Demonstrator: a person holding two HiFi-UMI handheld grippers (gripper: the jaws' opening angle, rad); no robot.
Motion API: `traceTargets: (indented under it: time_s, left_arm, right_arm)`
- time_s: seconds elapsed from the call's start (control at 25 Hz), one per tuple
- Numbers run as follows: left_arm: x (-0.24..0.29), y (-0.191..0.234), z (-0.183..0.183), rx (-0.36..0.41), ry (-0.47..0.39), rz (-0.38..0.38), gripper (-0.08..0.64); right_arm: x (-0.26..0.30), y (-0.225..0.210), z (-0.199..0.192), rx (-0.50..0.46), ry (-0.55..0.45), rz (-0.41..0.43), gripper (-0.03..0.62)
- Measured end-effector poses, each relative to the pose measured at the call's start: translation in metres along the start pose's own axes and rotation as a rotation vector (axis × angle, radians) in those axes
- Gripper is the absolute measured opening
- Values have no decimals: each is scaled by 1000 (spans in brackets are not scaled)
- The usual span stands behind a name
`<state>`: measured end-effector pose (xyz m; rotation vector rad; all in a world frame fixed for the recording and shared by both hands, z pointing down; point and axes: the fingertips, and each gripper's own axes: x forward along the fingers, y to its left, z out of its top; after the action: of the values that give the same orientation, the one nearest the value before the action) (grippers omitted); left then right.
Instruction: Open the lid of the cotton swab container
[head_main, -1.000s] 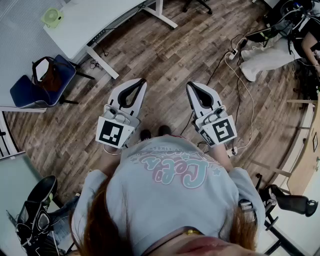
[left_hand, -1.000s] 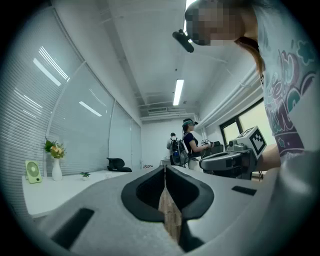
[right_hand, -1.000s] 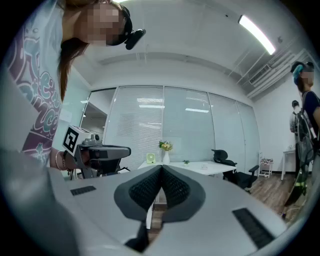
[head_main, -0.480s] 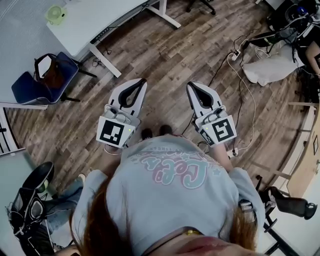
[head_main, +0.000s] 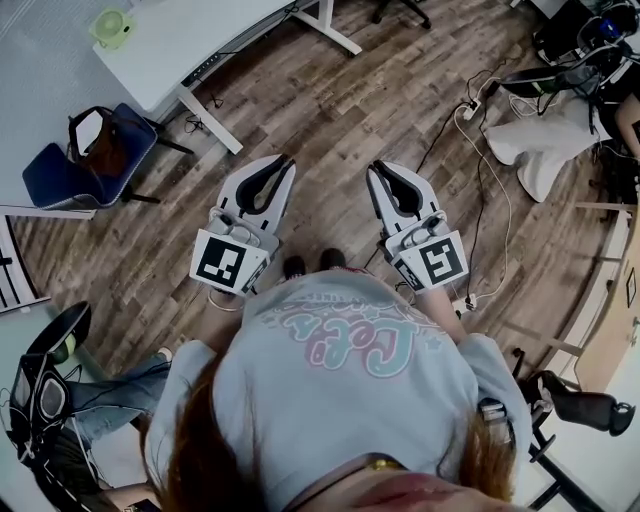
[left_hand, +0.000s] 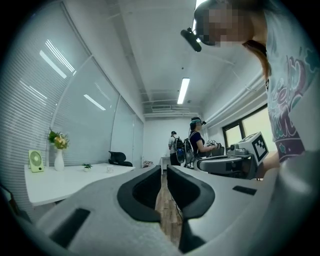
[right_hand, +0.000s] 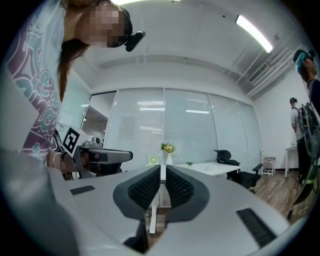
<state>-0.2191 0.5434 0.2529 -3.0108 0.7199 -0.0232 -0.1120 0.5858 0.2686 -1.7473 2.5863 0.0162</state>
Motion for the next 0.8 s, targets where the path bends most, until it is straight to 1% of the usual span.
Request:
traceTargets:
  time_s: [0.04, 0.12, 0.16, 0.24, 0.28, 0.44, 0.52, 0.64, 0.68, 0.8]
  left_arm:
    - [0, 0, 0, -5, -1, 3, 14]
    - [-1, 0, 0, -19, -4, 15, 15]
    - [-1, 1, -1, -31, -6, 23, 31]
    - [-2, 4, -1, -56, -10, 38, 136]
    - [-3, 5, -1, -64, -12, 43, 165]
    - [-3, 6, -2, -65, -11, 49, 221]
    - [-4, 3, -3, -61, -11, 50, 232]
    - [-9, -8, -4, -47, -11, 66, 261]
    - [-12, -10, -4, -44, -14, 75, 273]
    - [-16, -2, 4, -27, -39, 93, 303]
  right_arm:
    - [0, 2, -1, 4, 0, -1, 25]
    - [-1, 4, -3, 5, 4, -11, 66]
    - [-2, 5, -3, 8, 4, -18, 87]
    - [-5, 6, -1, 27, -9, -29, 110]
    - [-6, 5, 0, 39, -20, -34, 126]
    - [-7, 2, 2, 51, -26, -53, 233]
    - [-11, -2, 0, 65, -25, -73, 264]
    - [-28, -4, 0, 73, -44, -102, 299]
    - [-31, -4, 1, 70, -49, -107, 302]
    - [-26, -2, 3, 66, -47, -110, 313]
